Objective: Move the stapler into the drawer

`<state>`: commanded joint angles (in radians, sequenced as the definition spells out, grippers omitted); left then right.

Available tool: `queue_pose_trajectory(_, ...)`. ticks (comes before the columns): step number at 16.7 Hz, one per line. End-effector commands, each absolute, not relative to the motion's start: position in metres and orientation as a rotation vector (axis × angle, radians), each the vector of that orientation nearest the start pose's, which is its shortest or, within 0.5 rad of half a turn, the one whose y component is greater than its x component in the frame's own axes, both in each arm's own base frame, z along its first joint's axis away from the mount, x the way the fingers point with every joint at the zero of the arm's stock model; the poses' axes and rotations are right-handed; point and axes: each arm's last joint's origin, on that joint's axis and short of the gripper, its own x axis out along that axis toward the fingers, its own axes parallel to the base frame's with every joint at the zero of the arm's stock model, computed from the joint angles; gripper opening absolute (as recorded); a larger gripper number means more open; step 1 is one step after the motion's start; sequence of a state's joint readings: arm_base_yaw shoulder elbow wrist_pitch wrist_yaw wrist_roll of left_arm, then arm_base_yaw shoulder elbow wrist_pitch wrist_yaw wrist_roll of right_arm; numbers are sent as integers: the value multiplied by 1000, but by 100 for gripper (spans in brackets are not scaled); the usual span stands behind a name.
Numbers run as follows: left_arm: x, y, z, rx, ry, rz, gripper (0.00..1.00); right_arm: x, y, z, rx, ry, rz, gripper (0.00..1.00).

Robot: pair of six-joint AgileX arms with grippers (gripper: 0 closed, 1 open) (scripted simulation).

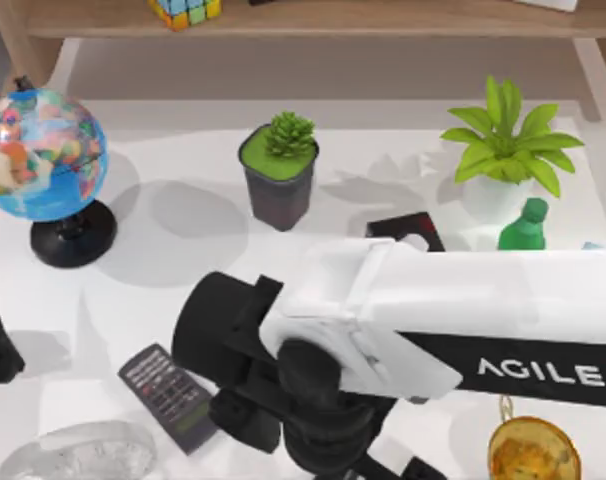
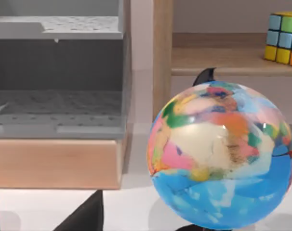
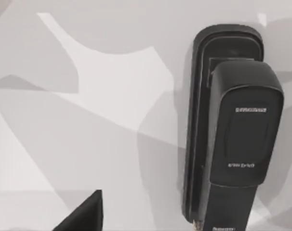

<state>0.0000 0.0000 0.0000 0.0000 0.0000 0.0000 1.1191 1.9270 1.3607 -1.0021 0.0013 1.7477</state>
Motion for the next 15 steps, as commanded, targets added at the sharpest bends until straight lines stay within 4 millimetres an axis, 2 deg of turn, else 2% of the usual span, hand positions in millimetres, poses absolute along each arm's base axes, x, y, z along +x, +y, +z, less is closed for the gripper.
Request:
queue_pose_trajectory(4, 106, -1, 160, 0, 0, 0, 100, 149, 322, 167, 492, 1515, -486, 100)
queue_pose_trajectory(8, 106, -1, 160, 0, 0, 0, 100, 113, 326, 156, 485, 1513, -490, 100)
queue_pose_trajectory(10, 106, -1, 160, 0, 0, 0, 100, 104, 327, 148, 493, 1515, -488, 100)
queue_pose_trajectory(12, 106, -1, 160, 0, 0, 0, 100, 108, 327, 139, 490, 1514, -491, 100)
queue_pose_trajectory(15, 106, -1, 160, 0, 0, 0, 100, 129, 325, 125, 485, 1516, -485, 100)
